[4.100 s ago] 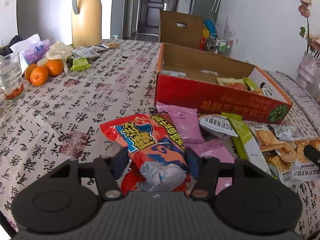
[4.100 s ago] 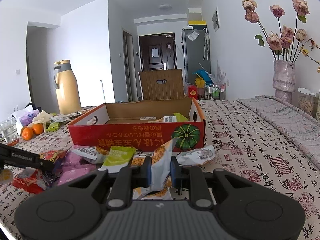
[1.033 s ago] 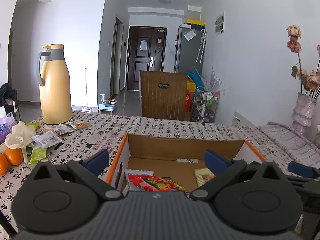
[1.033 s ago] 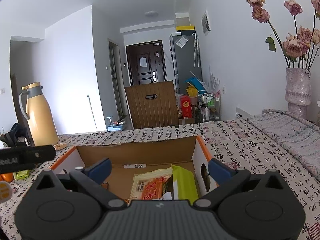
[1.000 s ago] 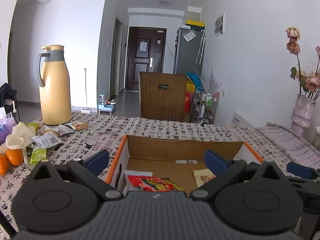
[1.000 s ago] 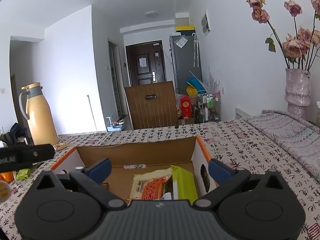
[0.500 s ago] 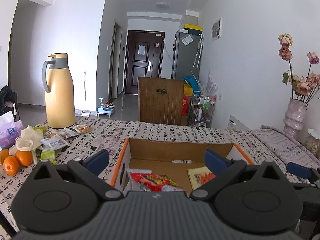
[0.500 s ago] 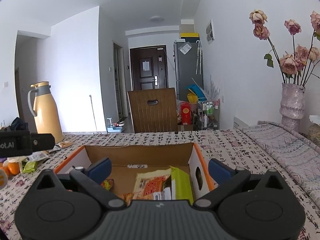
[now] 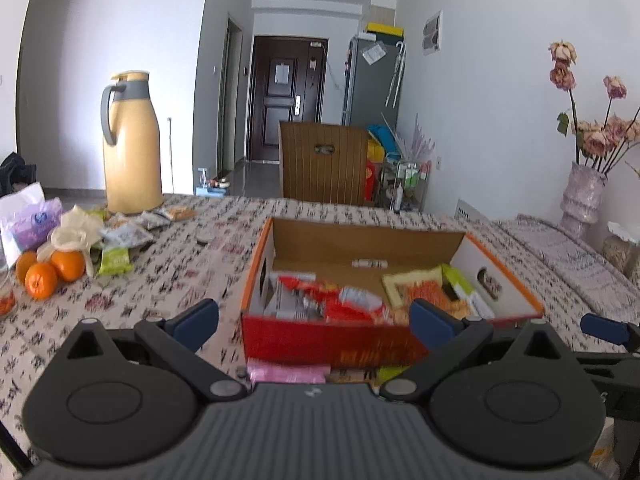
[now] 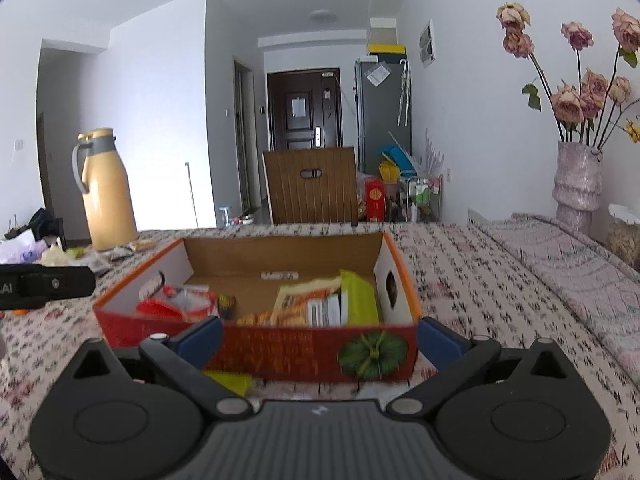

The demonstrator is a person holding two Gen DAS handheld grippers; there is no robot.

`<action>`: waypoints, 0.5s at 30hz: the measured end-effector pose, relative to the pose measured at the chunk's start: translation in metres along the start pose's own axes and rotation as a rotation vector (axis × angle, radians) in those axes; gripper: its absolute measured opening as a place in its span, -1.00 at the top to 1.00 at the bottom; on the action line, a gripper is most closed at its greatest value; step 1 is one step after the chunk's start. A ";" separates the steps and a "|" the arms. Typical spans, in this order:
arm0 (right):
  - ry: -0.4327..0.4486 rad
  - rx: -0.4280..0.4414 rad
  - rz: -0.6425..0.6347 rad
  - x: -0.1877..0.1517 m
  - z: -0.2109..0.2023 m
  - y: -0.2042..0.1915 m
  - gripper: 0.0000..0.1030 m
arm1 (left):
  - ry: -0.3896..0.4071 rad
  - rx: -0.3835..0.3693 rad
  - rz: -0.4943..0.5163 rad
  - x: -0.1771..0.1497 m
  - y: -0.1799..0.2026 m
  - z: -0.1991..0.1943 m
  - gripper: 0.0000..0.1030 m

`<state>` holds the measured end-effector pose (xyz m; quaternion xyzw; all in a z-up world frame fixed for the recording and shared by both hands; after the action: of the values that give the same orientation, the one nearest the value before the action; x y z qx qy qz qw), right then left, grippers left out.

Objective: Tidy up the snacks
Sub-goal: 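Move both open grippers back over the remaining snack pile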

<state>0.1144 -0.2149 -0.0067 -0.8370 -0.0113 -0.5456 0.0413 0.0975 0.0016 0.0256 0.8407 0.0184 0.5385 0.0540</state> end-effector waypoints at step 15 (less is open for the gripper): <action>-0.103 -0.009 -0.018 -0.050 -0.021 0.009 -1.00 | -0.126 -0.021 0.019 -0.060 -0.011 -0.006 -1.00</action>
<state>0.0754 -0.2248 -0.0440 -0.8639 -0.0185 -0.5024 0.0317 0.0675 0.0078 -0.0275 0.8724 0.0014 0.4852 0.0586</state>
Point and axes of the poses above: each gripper's, at about its wrist camera, not at the fingertips, and z roughly the way its jaws point, y to its right, x to its top, the point moved 1 cm from there along z, roughly the way its jaws point, and after that the axes turned 4 degrees about -x, right-handed, at the moved point
